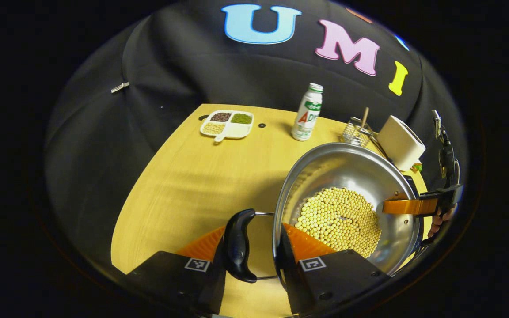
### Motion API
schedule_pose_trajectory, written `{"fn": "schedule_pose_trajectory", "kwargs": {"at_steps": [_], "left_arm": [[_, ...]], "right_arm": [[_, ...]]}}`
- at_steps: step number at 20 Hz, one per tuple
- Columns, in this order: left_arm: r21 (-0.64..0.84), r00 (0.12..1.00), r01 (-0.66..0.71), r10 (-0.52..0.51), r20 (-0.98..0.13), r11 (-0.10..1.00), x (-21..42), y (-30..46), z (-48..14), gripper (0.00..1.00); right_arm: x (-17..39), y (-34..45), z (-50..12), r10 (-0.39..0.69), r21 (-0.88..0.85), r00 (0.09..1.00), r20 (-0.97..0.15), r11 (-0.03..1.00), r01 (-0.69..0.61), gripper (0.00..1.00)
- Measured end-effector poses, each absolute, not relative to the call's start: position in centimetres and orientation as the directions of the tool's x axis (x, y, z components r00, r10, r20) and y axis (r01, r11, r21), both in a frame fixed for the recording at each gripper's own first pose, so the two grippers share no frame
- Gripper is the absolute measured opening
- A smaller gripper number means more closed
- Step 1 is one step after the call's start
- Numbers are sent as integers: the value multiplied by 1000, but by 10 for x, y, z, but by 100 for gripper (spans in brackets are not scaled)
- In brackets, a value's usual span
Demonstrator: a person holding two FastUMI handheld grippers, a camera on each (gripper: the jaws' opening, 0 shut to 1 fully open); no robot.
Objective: First push the handle of the pot to place it horizontally, then grasp the pot with both hands and set it on the induction cooktop.
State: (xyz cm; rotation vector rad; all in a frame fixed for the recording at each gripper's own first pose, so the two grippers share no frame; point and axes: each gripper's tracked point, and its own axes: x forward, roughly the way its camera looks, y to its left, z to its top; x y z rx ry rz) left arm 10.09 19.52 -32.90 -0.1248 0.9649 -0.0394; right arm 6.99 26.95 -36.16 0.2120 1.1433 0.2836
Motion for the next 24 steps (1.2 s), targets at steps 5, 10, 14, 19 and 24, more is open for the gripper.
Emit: {"fn": "schedule_pose_trajectory", "kwargs": {"at_steps": [5,10,14,19,24], "left_arm": [[-157,571,46,-154,-806,987,107,114,-319,59],[-174,553,126,-215,-805,977,115,32,-318,59],[-180,544,167,-243,-803,969,124,-12,-319,58],[-186,536,192,-262,-803,964,135,-45,-322,58],[-183,522,213,-270,-809,960,146,-63,-331,59]], "right_arm": [[66,185,-346,272,277,419,-866,960,-48,58],[59,103,-343,222,259,422,-879,965,31,58],[55,57,-343,197,253,430,-881,965,76,58],[63,19,-349,183,250,431,-884,962,104,58],[69,3,-358,175,249,421,-890,960,126,58]]}}
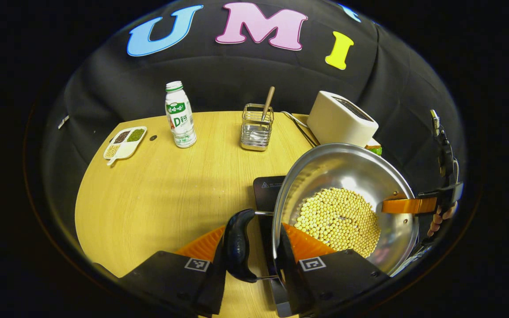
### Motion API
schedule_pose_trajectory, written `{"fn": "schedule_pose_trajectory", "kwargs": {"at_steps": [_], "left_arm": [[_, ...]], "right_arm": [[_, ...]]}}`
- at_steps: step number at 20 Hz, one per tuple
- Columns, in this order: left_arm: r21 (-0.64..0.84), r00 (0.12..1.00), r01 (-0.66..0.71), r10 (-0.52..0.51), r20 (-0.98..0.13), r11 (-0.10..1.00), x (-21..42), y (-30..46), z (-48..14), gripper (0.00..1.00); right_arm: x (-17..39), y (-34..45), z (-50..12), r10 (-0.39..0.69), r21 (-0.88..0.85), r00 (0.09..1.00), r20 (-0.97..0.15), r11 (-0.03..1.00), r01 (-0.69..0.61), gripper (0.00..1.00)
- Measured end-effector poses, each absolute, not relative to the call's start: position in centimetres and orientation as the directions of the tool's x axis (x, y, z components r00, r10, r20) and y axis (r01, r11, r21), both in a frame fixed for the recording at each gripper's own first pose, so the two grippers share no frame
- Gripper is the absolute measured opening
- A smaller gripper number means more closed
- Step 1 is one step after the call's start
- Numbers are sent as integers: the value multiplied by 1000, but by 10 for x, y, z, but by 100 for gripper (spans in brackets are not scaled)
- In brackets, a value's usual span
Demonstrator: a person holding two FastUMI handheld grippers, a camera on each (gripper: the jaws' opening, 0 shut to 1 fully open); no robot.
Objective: First push the handle of the pot to place it horizontally, then grasp the pot with both hands and set it on the induction cooktop.
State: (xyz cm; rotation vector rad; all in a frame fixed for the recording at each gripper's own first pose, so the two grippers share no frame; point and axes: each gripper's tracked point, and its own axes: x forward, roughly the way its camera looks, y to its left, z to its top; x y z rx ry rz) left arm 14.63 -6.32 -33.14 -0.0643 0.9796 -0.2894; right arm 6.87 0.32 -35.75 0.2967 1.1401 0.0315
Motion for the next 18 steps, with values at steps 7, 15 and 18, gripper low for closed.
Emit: {"fn": "schedule_pose_trajectory", "kwargs": {"at_steps": [7,15,18], "left_arm": [[-184,515,215,-271,-813,959,154,-70,-344,59],[-187,523,217,-276,-806,958,164,-77,-351,59],[-206,528,210,-288,-799,956,164,-79,-353,59]], "right_arm": [[75,-1,-371,173,248,411,-895,959,137,58],[82,-7,-379,171,251,413,-894,957,148,58],[83,-9,-378,173,259,410,-895,952,163,58]]}}
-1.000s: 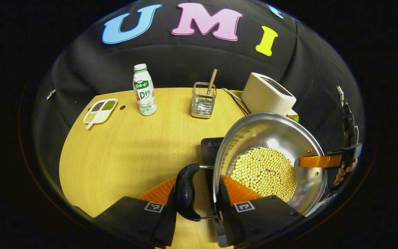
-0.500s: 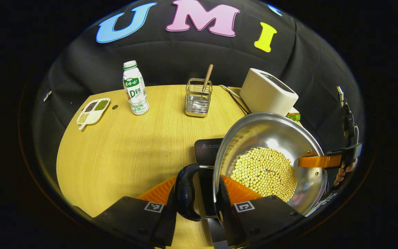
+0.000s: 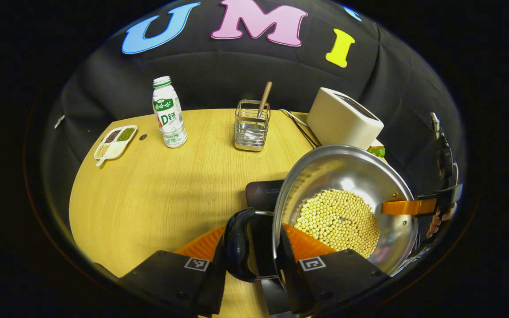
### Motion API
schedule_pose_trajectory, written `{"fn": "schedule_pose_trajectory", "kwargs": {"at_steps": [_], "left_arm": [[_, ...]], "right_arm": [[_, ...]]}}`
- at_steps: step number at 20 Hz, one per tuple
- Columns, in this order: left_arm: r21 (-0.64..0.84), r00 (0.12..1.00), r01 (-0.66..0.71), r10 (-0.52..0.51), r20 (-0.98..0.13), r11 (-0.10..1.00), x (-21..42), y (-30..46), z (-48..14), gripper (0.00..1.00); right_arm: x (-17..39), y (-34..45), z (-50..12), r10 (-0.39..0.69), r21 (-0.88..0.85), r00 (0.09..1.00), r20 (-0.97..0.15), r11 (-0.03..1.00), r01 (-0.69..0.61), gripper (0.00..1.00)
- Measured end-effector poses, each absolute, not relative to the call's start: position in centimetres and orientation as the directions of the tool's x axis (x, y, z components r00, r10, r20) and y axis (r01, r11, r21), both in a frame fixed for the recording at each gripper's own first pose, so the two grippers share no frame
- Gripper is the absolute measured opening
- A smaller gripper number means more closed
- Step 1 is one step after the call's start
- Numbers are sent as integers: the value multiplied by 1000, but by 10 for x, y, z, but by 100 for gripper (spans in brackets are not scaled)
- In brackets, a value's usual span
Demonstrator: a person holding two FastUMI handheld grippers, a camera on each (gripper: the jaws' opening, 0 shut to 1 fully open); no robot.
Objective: First push the handle of the pot to place it horizontally, then grasp the pot with both hands and set it on the induction cooktop.
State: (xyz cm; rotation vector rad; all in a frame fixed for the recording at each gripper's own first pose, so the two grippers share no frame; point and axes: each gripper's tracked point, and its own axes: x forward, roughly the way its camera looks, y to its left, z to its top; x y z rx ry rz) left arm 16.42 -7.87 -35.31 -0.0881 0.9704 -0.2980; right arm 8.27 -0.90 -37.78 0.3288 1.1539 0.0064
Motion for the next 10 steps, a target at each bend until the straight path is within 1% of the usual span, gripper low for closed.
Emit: {"fn": "schedule_pose_trajectory", "kwargs": {"at_steps": [4,5,6,8,10], "left_arm": [[-206,525,215,-291,-800,955,163,-78,-354,59],[-210,523,214,-294,-800,954,162,-79,-354,60],[-210,522,218,-296,-800,953,162,-79,-355,60],[-204,518,229,-296,-802,952,160,-79,-354,62],[-192,531,222,-283,-799,956,161,-76,-352,64]], "right_arm": [[81,-10,-377,175,260,407,-896,952,163,58],[81,-9,-378,177,263,407,-896,951,165,54],[82,-9,-379,179,266,409,-895,949,167,59],[82,-10,-377,181,277,417,-891,943,182,60],[80,-11,-379,183,283,416,-891,940,193,65]]}}
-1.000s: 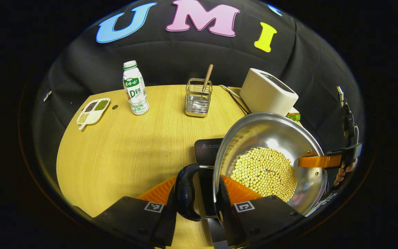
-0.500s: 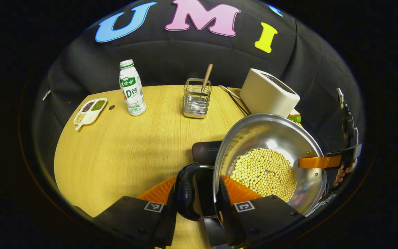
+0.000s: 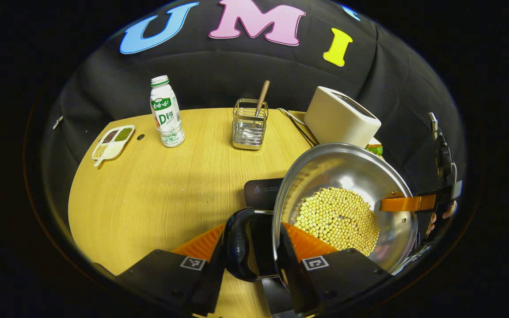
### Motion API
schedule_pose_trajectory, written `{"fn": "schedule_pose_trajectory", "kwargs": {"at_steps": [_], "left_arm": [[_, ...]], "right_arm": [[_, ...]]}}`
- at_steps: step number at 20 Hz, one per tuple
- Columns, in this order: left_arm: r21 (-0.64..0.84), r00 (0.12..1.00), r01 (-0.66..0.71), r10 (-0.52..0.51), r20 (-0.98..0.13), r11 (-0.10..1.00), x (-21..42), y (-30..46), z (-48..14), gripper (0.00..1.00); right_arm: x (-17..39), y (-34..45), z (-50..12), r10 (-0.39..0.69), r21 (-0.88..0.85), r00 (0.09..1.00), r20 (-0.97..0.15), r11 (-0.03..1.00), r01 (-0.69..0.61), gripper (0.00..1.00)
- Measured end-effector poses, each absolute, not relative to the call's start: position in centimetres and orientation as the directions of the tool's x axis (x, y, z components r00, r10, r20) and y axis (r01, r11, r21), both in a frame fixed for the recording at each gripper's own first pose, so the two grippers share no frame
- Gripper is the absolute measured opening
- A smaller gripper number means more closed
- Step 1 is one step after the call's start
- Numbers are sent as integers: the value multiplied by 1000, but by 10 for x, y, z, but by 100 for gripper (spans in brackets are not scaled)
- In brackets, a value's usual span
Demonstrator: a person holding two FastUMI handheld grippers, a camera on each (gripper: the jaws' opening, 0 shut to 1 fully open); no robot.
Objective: First push the handle of the pot to place it horizontally, then grasp the pot with both hands and set it on the induction cooktop.
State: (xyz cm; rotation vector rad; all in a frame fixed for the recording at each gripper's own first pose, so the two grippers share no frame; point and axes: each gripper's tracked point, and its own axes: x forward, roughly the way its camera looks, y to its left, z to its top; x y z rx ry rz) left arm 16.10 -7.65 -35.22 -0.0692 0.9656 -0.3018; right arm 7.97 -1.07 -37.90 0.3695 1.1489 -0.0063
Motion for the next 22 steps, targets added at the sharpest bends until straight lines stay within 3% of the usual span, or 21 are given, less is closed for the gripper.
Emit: {"fn": "schedule_pose_trajectory", "kwargs": {"at_steps": [1,2,3,4,9,15,22], "left_arm": [[-170,547,214,-262,-795,962,162,-72,-351,67],[-131,569,200,-224,-791,971,165,-65,-347,82],[-99,584,198,-199,-787,975,168,-60,-347,96],[-93,594,206,-200,-779,974,167,-60,-343,98],[-52,656,201,-174,-735,978,166,-55,-321,99],[-78,745,179,-187,-641,981,155,-54,-274,99],[-180,918,107,-167,-359,978,125,-34,-167,97]], "right_arm": [[77,-13,-379,179,278,413,-893,941,192,75],[77,-14,-385,180,281,417,-891,940,195,100],[78,-15,-379,184,289,423,-887,936,200,100],[80,-15,-375,190,302,431,-882,930,209,99],[83,-13,-354,190,320,487,-853,926,198,99],[87,-24,-302,153,326,627,-764,930,170,99],[83,-50,-205,33,250,859,-511,962,112,98]]}}
